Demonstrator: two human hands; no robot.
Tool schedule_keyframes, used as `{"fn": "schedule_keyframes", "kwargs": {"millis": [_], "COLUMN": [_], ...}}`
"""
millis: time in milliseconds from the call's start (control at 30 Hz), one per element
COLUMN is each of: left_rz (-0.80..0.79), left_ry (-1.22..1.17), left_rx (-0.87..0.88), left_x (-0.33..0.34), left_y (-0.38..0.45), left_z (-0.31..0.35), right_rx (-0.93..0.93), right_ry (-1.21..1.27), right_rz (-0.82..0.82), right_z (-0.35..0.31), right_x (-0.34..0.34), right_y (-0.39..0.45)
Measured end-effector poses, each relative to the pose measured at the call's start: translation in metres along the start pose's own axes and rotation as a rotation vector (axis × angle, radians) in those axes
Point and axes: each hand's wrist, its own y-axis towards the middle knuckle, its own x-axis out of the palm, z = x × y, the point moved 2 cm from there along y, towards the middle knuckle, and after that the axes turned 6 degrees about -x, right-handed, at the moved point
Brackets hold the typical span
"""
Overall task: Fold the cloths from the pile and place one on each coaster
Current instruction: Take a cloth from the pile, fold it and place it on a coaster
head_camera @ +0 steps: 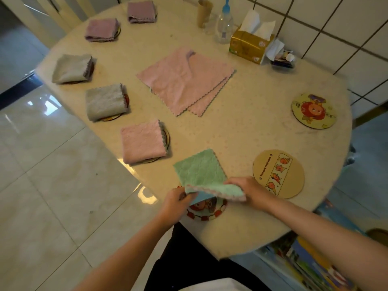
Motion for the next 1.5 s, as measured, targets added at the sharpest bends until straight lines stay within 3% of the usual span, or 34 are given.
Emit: {"fn": "schedule_keyframes", "kwargs": {"millis": [100, 200, 633, 867, 1100, 1233, 1500], "left_rz": [0.012, 0.018, 0.138, 0.131, 0.314, 0.360, 0.324], "left_ry": [-0.377, -0.516, -0.553, -0.431, -0.082, 0.032, 0.103], "left_rx": [-0.272, -0.395, -0.343, -0.480, -0.350, -0.302, -0.428], "left_x": [-0.003, -0.005, 0.002, -0.007, -0.043, -0.050, -0.046], "left_y": [0.013, 0.020, 0.021, 0.033, 0.058, 0.072, 0.090], "left_z": [-0.003, -0.005, -0.011, -0.004, 0.000, 0.013, 0.026], "right_rx": [0.225, 0.333, 0.380, 0.493, 0.512, 0.581, 0.712], "right_ry": [0.231, 0.148, 0.173, 0.070, -0.032, -0.161, -0.162], "right_rz": [0.163, 0.196, 0.254, 0.194, 0.256, 0.192, 0.147], "right_z": [-0.004, 0.001, 0.006, 0.009, 0.001, -0.006, -0.015], "right_x": [-0.003, 0.003, 0.009, 0.010, 0.007, 0.011, 0.016], "right_y": [0.024, 0.040, 0.056, 0.067, 0.056, 0.045, 0.046]}}
